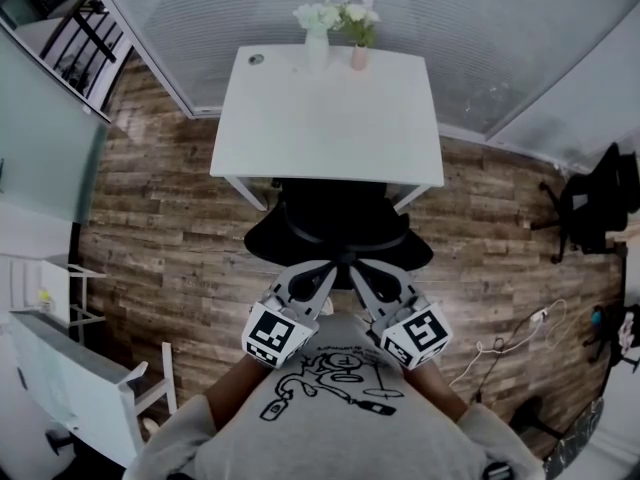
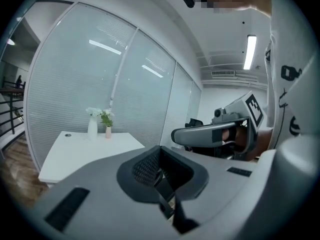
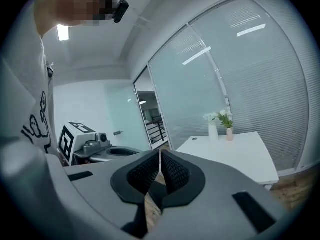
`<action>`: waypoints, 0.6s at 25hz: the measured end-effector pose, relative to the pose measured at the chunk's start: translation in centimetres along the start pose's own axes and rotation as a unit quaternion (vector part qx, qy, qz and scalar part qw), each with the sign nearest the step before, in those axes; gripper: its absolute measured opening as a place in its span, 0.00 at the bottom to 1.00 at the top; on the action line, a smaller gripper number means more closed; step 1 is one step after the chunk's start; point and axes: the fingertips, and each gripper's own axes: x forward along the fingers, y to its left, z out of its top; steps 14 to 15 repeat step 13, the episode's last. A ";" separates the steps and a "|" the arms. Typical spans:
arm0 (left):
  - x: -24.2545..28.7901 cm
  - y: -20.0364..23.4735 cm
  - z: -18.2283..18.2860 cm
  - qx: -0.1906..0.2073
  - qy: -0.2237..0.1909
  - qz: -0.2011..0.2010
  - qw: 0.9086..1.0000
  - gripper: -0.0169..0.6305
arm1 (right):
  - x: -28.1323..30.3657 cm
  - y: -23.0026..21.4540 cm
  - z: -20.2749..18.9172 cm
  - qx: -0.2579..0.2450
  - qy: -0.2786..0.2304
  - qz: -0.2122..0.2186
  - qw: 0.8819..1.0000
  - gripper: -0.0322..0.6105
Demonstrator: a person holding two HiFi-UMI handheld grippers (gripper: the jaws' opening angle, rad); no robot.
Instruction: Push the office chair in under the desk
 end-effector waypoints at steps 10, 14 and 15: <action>-0.9 -0.3 -0.1 0.002 0.002 0.002 1.000 0.03 | -0.3 0.8 0.1 -0.015 0.001 -0.003 1.000 0.11; -1.2 -0.3 -0.2 0.002 0.002 0.004 1.000 0.03 | -0.4 1.1 0.1 -0.018 0.001 -0.004 1.000 0.11; -1.2 -0.3 -0.2 0.002 0.002 0.004 1.000 0.03 | -0.4 1.1 0.1 -0.018 0.001 -0.004 1.000 0.11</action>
